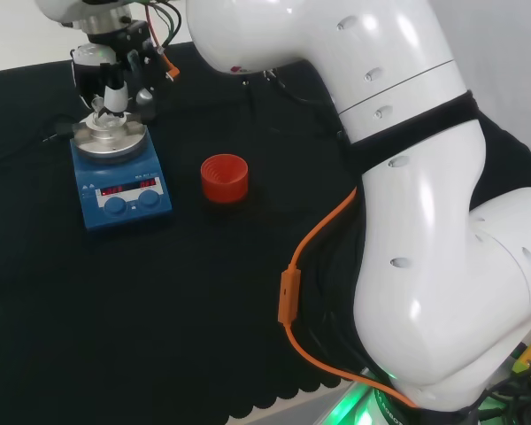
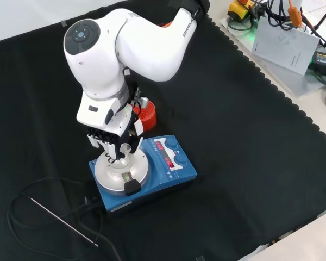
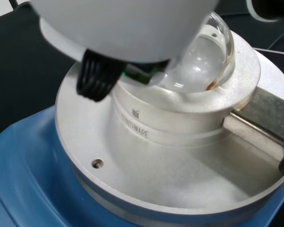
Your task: Place the round-bottom flask on the heater.
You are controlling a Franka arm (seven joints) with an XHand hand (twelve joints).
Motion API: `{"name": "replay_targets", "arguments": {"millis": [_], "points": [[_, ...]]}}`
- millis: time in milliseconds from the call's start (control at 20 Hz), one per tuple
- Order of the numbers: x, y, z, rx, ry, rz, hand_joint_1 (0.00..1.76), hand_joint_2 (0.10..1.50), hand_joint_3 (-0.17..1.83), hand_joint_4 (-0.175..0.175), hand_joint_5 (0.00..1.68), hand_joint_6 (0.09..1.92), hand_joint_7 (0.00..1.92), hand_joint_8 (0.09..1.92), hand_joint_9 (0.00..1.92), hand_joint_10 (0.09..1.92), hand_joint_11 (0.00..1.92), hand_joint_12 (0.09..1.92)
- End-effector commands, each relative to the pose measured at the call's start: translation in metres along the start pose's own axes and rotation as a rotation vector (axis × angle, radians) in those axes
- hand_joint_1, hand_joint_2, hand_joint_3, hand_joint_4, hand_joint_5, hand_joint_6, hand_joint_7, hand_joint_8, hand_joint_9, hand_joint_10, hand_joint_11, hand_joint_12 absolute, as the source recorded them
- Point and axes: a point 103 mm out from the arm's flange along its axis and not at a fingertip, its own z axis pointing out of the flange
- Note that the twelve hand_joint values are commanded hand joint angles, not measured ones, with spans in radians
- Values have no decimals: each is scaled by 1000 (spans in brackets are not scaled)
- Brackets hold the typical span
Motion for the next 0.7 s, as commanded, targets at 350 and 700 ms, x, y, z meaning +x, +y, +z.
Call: {"name": "replay_targets", "arguments": {"millis": [350,700], "points": [[-2,0,1,2,-4,-12,1339,410,1077,-175,1245,750,1450,776,1683,554,1434,951],[-5,-2,1,-3,0,-8,1339,410,1077,-175,1245,750,1450,776,1682,554,1433,952]]}}
